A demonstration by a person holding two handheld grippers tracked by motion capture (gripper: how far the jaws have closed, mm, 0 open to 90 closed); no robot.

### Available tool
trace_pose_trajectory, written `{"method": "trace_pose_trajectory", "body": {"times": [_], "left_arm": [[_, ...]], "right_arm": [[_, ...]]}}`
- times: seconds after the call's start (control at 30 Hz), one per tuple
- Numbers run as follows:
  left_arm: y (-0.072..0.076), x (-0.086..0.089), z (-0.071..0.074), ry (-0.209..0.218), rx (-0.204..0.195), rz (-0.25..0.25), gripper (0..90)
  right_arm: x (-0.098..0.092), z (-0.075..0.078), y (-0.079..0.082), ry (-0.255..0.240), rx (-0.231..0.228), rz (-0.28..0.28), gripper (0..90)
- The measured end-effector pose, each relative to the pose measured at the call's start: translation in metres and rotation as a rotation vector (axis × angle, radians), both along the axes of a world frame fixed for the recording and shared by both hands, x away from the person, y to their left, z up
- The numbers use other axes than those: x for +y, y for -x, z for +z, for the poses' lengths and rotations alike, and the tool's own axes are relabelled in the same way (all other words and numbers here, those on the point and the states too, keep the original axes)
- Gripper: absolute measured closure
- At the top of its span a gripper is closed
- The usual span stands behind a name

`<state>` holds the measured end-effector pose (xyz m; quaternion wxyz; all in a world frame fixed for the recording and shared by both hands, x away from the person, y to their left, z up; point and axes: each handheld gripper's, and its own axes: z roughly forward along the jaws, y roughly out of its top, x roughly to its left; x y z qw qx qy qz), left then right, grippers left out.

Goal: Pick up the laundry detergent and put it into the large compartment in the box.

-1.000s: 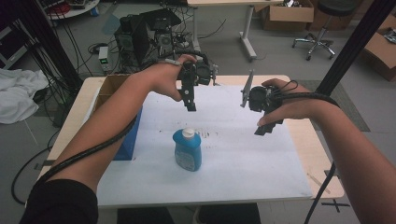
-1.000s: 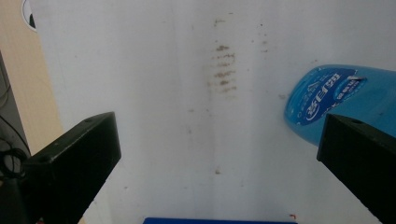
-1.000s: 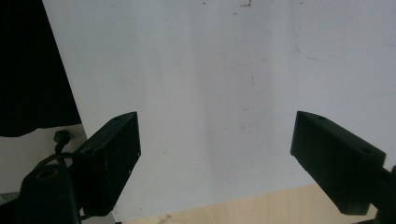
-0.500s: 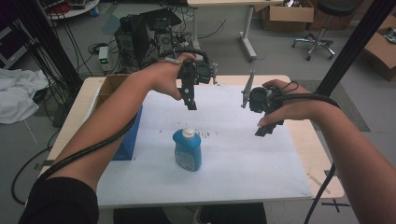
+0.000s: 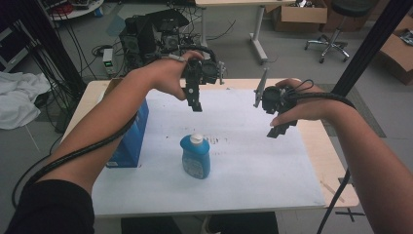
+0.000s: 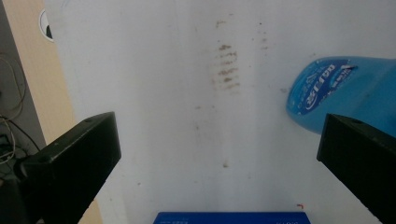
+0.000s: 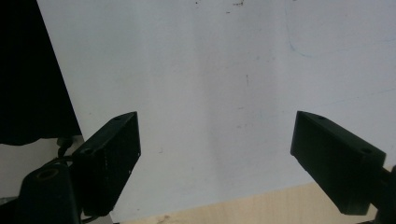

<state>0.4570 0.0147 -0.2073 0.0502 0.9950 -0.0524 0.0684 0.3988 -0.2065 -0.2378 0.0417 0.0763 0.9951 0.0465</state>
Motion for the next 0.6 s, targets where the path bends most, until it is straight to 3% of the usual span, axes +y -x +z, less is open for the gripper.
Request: {"method": "trace_pose_trajectory", "body": {"times": [0.33, 0.6], "left_arm": [[0.022, 0.011, 0.017, -0.005, 0.007, -0.066, 0.1], [0.039, 0.012, 0.024, -0.010, 0.019, -0.129, 0.1]], "right_arm": [[-0.011, 0.002, -0.007, -0.034, -0.006, -0.043, 15.8], [-0.011, -0.001, -0.003, -0.010, -0.005, -0.057, 15.9]]}}
